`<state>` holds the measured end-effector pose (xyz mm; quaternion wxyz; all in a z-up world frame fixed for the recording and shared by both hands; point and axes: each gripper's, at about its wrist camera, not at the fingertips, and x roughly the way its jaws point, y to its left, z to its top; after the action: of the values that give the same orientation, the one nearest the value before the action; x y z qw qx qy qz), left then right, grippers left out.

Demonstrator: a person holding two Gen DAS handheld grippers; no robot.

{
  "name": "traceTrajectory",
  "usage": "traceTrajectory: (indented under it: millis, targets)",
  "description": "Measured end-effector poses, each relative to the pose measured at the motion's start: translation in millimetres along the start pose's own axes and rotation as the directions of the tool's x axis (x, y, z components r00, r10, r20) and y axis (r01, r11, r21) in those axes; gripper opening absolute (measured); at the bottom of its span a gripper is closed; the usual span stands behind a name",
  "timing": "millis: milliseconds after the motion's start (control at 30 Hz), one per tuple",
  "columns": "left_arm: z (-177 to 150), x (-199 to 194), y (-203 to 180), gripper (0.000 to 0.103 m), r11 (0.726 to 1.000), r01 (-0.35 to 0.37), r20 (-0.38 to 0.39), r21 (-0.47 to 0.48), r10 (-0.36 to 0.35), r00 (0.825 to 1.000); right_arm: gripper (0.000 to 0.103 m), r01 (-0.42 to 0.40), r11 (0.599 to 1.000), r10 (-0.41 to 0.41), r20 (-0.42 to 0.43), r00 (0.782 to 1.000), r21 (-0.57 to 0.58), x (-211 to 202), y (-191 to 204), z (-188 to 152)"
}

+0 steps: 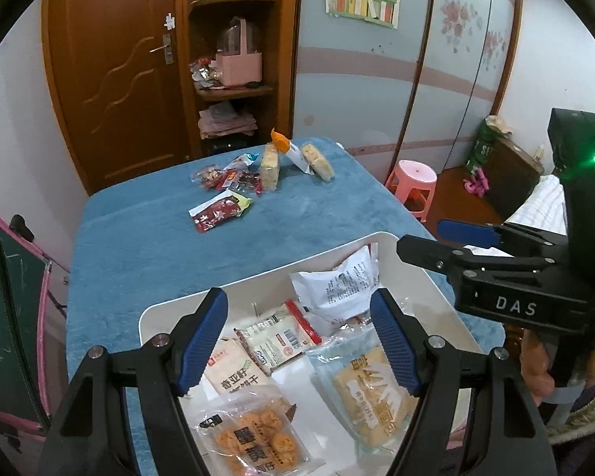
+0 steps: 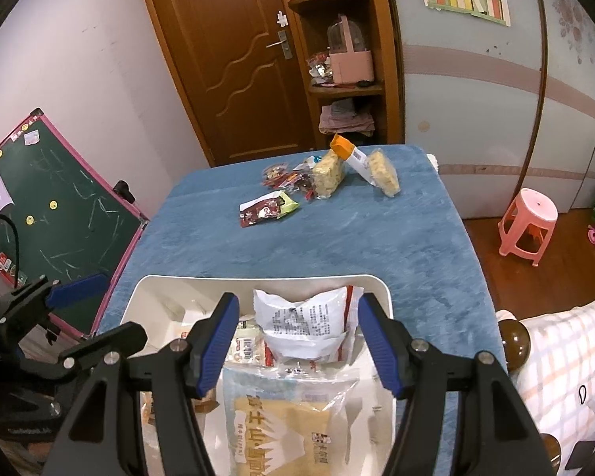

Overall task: Organize snacks
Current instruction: 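Lift both open tools from the tray and move them over the table, then grasp the tall clear puff bag with the left tool while the right tool grasps the clear cheese-puff bag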

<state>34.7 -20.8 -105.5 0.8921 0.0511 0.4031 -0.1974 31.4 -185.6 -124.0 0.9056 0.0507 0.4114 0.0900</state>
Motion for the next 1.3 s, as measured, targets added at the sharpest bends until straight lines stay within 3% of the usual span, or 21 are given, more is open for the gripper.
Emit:
traceTrajectory:
  millis: [300, 533, 800, 1000, 1167, 1300]
  targets:
    - [27, 0, -2, 0.073, 1.0, -0.017, -0.02, 0.013, 0.017, 1.0, 0.063, 0.018, 1.0, -0.018, 0.019, 1.0, -0.015, -4, -11, 9]
    - [80, -19, 1, 0.073, 0.988, -0.137, 0.056, 0.075, 0.133, 0.99, 0.063, 0.078, 0.995, -0.075, 0.04, 0.996, -0.067, -17, -26, 45]
    - [163, -28, 6, 0.073, 0.974, -0.196, 0.102, 0.112, 0.185, 0.977, 0.063, 0.126, 0.988, -0.115, 0.118, 0.986, -0.093, -49, -54, 122]
    - [233, -20, -4, 0.073, 0.951, -0.257, 0.132, 0.174, 0.236, 0.963, 0.063, 0.126, 0.99, -0.118, 0.12, 0.986, -0.06, -54, -80, 189]
    - [289, 12, -9, 0.073, 0.944, -0.267, 0.111, 0.192, 0.249, 0.962, 0.063, 0.139, 0.99, -0.139, 0.085, 0.987, 0.004, -38, -112, 253]
    - [310, 60, -7, 0.073, 0.942, -0.271, 0.06, 0.198, 0.264, 0.963, 0.063, 0.152, 0.988, -0.153, 0.044, 0.987, 0.011, -12, -130, 283]
